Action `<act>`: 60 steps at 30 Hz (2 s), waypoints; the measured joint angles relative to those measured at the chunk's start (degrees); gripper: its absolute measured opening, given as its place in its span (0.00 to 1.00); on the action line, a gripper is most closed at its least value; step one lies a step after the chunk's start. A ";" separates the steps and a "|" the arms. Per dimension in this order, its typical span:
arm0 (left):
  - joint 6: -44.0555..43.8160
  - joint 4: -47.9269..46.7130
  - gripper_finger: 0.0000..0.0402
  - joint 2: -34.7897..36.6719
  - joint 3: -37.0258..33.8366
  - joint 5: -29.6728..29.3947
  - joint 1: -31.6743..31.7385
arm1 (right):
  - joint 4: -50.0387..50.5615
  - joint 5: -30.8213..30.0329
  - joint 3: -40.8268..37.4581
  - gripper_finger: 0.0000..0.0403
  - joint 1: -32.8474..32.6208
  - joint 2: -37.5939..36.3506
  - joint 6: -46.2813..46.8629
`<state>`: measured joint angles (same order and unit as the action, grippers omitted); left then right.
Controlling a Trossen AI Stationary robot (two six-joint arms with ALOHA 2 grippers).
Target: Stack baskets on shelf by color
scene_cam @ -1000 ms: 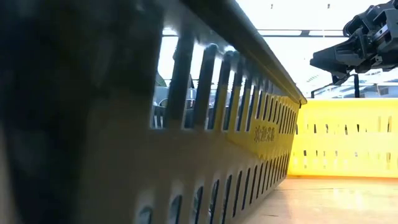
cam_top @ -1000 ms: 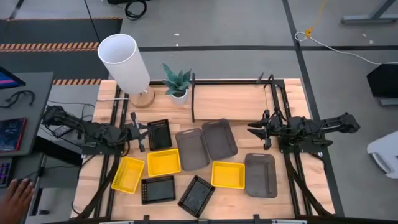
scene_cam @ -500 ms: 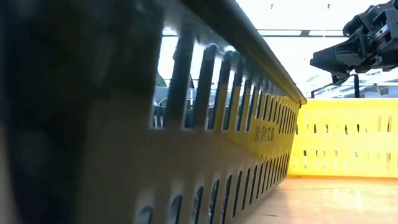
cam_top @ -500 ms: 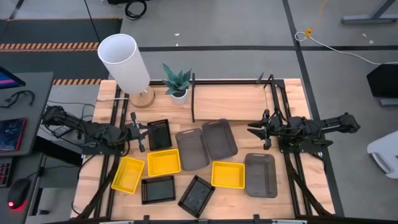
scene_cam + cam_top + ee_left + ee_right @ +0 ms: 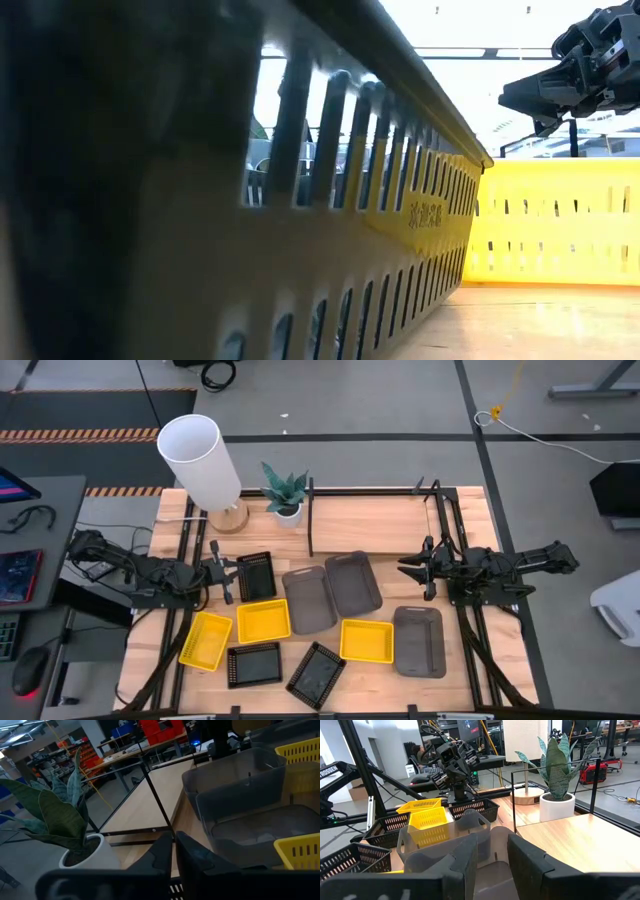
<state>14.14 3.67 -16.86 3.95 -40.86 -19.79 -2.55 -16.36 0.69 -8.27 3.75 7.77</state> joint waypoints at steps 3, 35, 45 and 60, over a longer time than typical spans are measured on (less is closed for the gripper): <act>0.01 0.01 0.07 0.00 0.02 0.00 0.02 | -0.02 0.02 0.02 0.28 -0.02 -0.01 0.02; 0.00 -0.01 0.06 0.00 0.01 0.00 0.01 | -0.02 0.00 0.00 0.28 -0.02 0.00 0.00; -15.70 2.77 0.09 0.00 0.01 5.85 -0.46 | 0.00 0.00 0.01 0.28 0.00 0.00 0.02; -69.28 12.16 0.07 0.00 0.05 15.76 -0.23 | 0.00 0.00 0.01 0.28 0.00 -0.01 0.02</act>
<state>-55.14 15.83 -16.86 4.00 -25.10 -20.02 -2.55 -16.36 0.70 -8.27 3.74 7.79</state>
